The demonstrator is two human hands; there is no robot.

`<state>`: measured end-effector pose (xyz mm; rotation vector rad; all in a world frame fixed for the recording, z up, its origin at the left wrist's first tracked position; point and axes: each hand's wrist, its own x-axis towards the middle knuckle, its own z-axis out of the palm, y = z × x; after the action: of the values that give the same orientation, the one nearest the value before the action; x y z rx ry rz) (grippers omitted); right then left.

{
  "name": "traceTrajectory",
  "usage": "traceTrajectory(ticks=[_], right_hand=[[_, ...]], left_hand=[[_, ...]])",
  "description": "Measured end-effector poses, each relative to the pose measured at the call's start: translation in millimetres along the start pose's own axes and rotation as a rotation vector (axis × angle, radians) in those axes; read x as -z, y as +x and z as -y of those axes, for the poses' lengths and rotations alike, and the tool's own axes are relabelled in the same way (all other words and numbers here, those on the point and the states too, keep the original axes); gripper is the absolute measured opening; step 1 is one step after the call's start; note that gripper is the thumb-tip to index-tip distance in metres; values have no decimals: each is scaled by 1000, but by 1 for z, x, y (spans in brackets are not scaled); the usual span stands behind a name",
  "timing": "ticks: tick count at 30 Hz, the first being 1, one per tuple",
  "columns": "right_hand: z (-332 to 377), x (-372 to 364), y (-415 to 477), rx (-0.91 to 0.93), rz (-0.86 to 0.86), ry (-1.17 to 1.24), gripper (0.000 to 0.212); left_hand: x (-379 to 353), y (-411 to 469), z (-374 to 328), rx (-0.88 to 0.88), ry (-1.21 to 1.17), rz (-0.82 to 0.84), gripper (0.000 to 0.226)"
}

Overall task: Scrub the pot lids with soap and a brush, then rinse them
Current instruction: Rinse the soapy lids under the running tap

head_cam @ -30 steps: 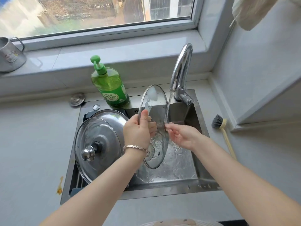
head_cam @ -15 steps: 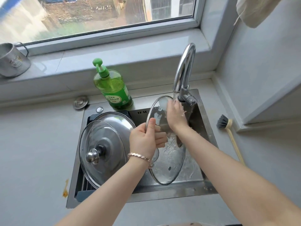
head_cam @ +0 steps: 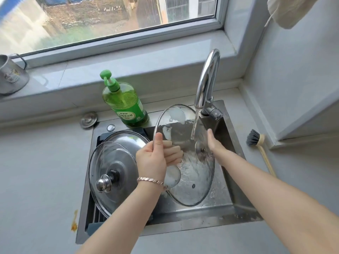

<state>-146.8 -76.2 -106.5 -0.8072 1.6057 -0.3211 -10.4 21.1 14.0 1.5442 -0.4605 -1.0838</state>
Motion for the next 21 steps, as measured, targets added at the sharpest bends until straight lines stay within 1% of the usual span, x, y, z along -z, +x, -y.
traceTrajectory(ticks=[1, 2, 3, 5, 6, 7, 8, 11, 15, 17, 19, 21], right_hand=[[-10, 3, 1, -52, 42, 52, 84], [-23, 7, -1, -65, 64, 125, 86], [-33, 10, -1, -69, 72, 229, 82], [-38, 18, -6, -34, 32, 430, 54], [-37, 24, -9, -33, -2, 523, 44], [-35, 29, -12, -38, -48, 620, 37], [-32, 35, -19, -34, -95, 651, 34], [-26, 49, -31, 44, -214, 571, 29], [-12, 68, -54, 191, -246, 471, 24], [0, 76, -68, 279, -252, 426, 24], [11, 81, -82, 362, -270, 358, 22], [19, 84, -95, 427, -282, 293, 22]], left_hand=[[0, 5, -3, 10, -32, -28, 38], [-1, 11, -6, 31, -69, -50, 39], [-1, 17, -7, 62, -99, -61, 41], [-1, 25, -3, 127, -139, -61, 44], [1, 28, 1, 164, -156, -60, 45], [2, 30, 5, 205, -169, -56, 47], [4, 32, 10, 248, -174, -50, 49], [11, 37, 25, 396, -118, -47, 51], [12, 40, 55, 591, 15, -77, 47], [6, 41, 70, 637, 83, -69, 46], [0, 39, 79, 658, 236, 10, 47], [-8, 37, 83, 660, 408, 125, 55]])
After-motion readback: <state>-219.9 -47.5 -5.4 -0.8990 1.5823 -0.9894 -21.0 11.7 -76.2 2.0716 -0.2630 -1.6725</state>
